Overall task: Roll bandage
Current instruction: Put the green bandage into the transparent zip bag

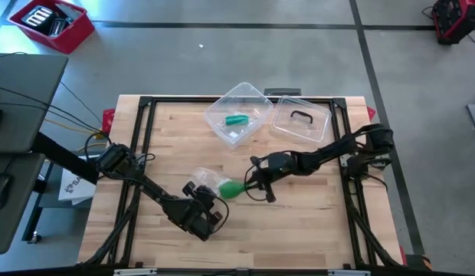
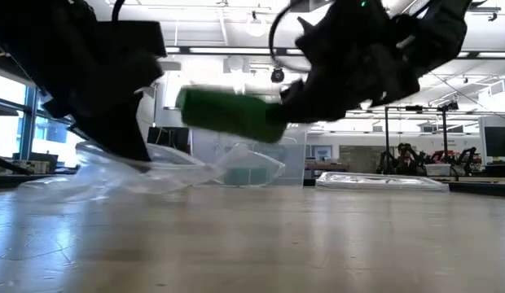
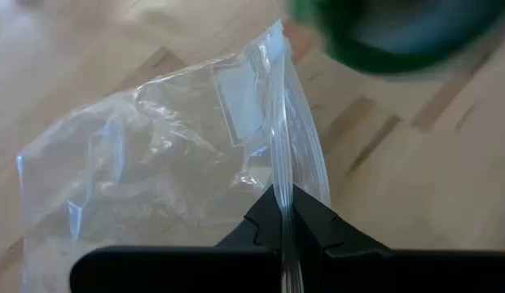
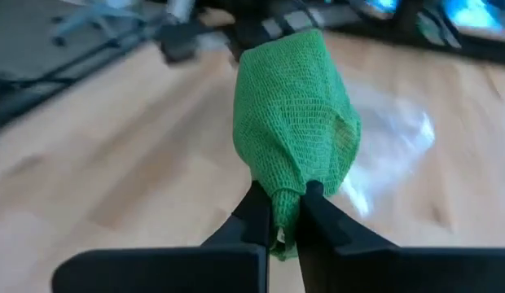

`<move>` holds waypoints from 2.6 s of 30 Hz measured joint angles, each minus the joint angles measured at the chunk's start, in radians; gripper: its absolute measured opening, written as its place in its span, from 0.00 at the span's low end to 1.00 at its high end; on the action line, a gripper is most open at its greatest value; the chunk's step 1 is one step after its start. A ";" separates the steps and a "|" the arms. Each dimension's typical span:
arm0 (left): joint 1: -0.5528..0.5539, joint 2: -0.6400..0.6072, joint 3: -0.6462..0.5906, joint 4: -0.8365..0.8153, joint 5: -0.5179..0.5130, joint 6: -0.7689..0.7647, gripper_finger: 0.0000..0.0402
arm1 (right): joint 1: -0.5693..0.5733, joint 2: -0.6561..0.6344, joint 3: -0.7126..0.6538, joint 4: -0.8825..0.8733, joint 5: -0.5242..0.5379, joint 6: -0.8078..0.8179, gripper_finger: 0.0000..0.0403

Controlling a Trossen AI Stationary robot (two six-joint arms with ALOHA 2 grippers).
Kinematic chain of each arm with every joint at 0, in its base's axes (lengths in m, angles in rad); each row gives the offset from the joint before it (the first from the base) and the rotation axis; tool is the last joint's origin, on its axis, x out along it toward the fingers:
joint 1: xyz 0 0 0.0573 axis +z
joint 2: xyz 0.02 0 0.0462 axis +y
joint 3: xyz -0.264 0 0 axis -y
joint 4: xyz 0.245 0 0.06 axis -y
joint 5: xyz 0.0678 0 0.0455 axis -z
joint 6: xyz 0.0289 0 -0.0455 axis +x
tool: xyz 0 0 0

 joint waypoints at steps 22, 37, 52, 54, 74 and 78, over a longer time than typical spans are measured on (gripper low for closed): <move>0.008 -0.005 0.043 0.126 -0.101 0.141 0.00 | -0.008 0.037 0.035 -0.174 -0.002 0.017 0.04; 0.056 -0.005 0.046 0.077 -0.083 0.188 0.00 | 0.019 -0.068 0.036 -0.125 0.086 -0.073 0.04; 0.054 -0.005 0.045 0.126 -0.100 0.140 0.00 | 0.023 0.010 0.036 -0.182 0.109 -0.099 0.03; 0.054 -0.005 0.045 0.125 -0.102 0.133 0.00 | 0.023 0.010 0.036 -0.207 0.111 -0.118 0.03; 0.048 -0.005 0.045 0.236 -0.150 0.221 0.00 | 0.015 0.014 0.032 -0.264 0.140 -0.090 0.03; 0.059 -0.005 0.046 0.256 -0.185 0.207 0.00 | 0.014 0.013 0.034 -0.277 0.153 -0.086 0.03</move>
